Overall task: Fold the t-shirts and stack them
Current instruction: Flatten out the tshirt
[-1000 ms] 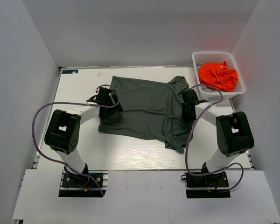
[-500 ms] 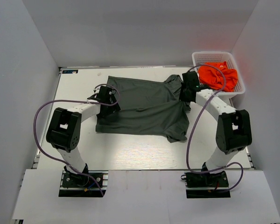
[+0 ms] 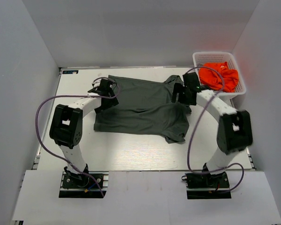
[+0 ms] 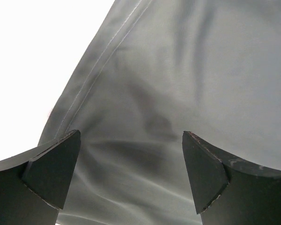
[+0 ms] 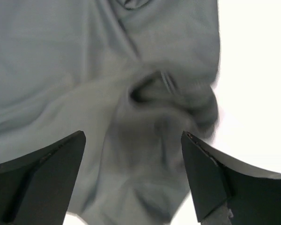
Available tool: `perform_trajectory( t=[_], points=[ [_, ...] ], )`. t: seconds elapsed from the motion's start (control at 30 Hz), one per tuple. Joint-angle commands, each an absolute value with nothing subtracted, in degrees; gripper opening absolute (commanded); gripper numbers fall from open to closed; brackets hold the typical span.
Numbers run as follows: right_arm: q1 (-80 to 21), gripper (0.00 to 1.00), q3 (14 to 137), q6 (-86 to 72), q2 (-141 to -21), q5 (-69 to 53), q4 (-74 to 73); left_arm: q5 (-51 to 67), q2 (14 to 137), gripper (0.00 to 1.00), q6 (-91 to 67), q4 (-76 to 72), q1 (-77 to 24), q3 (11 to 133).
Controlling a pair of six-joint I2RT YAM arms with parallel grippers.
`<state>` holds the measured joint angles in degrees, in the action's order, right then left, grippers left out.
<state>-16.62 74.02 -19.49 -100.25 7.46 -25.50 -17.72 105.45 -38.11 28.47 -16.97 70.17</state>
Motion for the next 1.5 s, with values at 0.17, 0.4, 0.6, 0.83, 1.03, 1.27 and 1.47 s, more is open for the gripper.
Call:
perform_trajectory(
  t=[0.17, 0.4, 0.6, 0.83, 1.03, 1.27, 1.47],
  points=[
    [-15.73, 0.9, 54.78, -28.99, -76.48, 9.85, -28.8, -2.57, 86.34, 0.99, -28.83, 18.82, -23.02, 63.92],
    [-15.29, 0.86, 40.64, -31.64, -62.5, 3.27, -33.92, 8.78, 81.47, 0.99, -28.82, 11.96, -39.69, 56.61],
    [-15.55, 0.78, 31.38, -28.39, -59.58, -8.6, -26.99, 10.46, 88.32, 0.95, -31.46, 6.68, -49.64, 52.82],
    [-15.55, 0.68, 30.24, -27.33, -64.6, -8.79, -21.19, 2.38, 95.35, 0.87, -32.52, 4.59, -58.09, 56.69],
    [-15.55, 0.6, 30.5, -27.51, -66.18, -8.88, -20.39, 0.36, 101.33, 0.83, -33.05, 2.11, -61.17, 60.45],
    [-15.38, 0.51, 30.94, -26.72, -66.09, -10.28, -20.04, -7.36, 106.69, 0.72, -33.66, 2.01, -63.72, 63.89],
    [-15.56, 0.42, 32.78, -26.19, -64.78, -10.99, -21.35, -14.76, 110.04, 0.58, -35.5, 7.38, -63.72, 68.2]
  ],
)
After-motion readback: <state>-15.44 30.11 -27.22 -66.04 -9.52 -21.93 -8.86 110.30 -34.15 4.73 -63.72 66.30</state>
